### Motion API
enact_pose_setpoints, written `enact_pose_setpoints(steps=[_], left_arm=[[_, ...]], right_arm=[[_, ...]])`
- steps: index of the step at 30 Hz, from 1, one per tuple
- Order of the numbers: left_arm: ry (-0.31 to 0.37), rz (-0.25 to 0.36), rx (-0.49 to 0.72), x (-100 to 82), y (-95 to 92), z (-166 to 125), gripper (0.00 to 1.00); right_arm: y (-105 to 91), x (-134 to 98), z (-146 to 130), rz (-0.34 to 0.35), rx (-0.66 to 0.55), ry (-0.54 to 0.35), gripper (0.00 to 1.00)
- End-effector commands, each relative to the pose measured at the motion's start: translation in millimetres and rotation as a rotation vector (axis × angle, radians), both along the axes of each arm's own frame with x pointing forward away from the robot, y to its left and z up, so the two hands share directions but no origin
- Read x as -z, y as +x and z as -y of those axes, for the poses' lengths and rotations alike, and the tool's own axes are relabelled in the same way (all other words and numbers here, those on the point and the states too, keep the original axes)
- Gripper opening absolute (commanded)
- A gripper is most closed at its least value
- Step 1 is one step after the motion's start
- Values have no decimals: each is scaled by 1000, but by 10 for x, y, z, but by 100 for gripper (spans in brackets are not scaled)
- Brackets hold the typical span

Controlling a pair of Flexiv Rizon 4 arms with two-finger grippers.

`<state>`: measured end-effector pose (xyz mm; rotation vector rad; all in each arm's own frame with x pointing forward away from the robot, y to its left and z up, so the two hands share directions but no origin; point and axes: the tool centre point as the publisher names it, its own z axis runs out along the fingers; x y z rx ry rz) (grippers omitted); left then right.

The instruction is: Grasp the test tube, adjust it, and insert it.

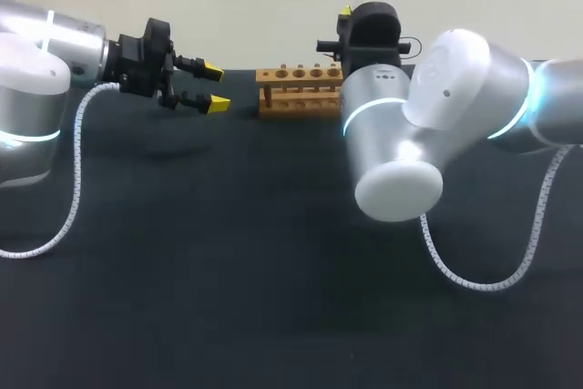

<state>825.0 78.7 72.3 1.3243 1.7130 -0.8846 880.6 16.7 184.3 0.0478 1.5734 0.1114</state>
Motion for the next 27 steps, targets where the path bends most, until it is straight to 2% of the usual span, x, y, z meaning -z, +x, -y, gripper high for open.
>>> enact_pose_setpoints(steps=[1, 14, 27], left_arm=[[-2, 4, -2, 10, -8, -1, 100], [-2, 4, -2, 10, -8, -1, 100], [-2, 4, -2, 10, -8, -1, 100]], right_arm=[[-4, 31, 46, 44, -46, 2, 0], [93, 158, 52, 65, -85, -21, 0], [176, 286, 73, 50, -120, -23, 0]])
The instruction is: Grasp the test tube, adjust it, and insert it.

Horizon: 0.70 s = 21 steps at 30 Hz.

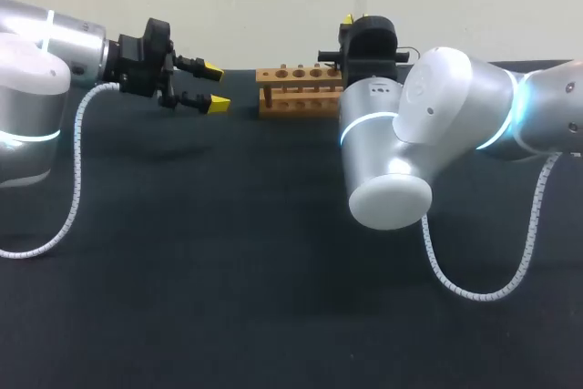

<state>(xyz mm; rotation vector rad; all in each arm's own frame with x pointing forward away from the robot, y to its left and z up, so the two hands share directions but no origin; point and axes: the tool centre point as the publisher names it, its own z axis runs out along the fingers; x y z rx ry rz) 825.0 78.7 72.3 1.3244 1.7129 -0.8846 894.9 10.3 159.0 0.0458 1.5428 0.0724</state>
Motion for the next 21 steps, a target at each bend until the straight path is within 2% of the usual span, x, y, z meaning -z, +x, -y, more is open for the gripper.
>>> enact_pose_setpoints(steps=[1, 21], left_arm=[[-2, 4, -2, 10, -8, -1, 100], [-2, 4, -2, 10, -8, -1, 100]], right_arm=[[32, 39, 5, 16, -147, 0, 0], [29, 269, -19, -26, -168, 11, 0]])
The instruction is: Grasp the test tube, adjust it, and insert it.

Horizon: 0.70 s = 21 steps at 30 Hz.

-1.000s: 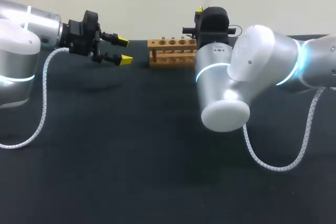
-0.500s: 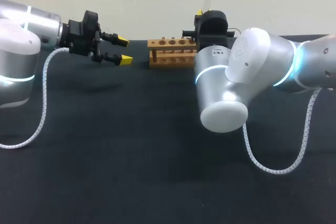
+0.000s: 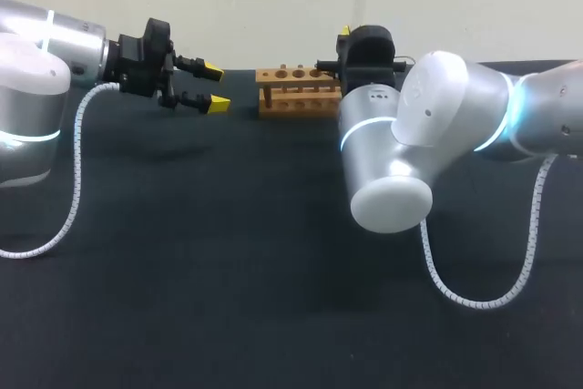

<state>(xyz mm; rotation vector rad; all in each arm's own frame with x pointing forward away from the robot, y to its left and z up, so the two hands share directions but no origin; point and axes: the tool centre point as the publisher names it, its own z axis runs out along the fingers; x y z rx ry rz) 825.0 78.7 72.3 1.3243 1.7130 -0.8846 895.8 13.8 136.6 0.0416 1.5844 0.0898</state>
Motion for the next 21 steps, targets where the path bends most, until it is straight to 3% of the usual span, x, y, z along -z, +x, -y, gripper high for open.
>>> enact_pose_setpoints(steps=[1, 2, 3, 21], left_arm=[[-2, 4, -2, 10, -8, -1, 98], [-2, 4, -2, 10, -8, -1, 42], [-2, 4, -2, 10, -8, -1, 0], [-2, 4, -2, 10, -8, -1, 0]], right_arm=[[19, 58, 17, 14, -153, 8, 0], [18, 65, 18, 12, -153, 9, 0], [18, 67, 18, 12, -153, 11, 0], [32, 270, 18, -15, -173, 28, 0]])
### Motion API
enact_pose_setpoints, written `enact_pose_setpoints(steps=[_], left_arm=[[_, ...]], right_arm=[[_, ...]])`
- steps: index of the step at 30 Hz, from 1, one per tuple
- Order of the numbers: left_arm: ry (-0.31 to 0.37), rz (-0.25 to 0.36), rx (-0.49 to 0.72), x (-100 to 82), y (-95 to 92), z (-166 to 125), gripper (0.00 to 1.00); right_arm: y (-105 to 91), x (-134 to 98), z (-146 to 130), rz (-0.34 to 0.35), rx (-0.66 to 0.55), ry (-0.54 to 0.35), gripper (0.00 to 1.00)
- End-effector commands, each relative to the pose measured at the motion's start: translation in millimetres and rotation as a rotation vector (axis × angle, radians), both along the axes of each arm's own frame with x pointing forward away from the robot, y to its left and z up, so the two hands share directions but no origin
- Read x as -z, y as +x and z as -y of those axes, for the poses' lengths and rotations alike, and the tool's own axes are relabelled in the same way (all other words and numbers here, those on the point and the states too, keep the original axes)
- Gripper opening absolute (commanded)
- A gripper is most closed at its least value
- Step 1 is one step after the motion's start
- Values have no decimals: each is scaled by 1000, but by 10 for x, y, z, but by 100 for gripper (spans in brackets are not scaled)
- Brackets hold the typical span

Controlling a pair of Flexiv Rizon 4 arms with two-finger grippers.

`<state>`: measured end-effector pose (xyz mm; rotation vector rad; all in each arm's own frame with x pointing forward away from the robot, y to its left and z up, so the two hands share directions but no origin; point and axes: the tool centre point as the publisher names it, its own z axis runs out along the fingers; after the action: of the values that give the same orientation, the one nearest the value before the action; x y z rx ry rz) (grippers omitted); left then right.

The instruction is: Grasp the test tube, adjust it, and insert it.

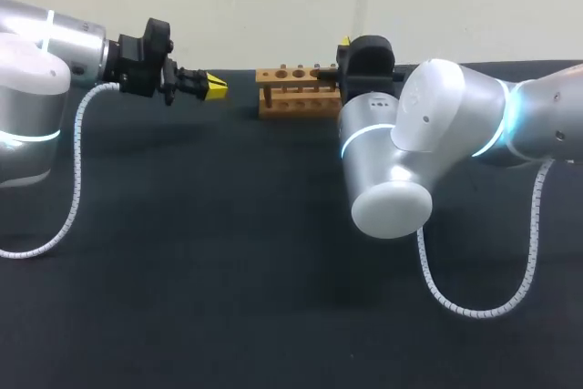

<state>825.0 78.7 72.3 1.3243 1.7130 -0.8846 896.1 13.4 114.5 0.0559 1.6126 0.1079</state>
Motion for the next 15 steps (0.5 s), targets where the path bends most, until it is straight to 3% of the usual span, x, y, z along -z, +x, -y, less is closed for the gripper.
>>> enact_pose_setpoints(steps=[1, 15], left_arm=[[-2, 4, -2, 10, -8, -1, 0], [-2, 4, -2, 10, -8, -1, 0]], right_arm=[[31, 63, 12, 13, -172, 12, 0], [35, 188, -47, -13, -207, 10, 0]])
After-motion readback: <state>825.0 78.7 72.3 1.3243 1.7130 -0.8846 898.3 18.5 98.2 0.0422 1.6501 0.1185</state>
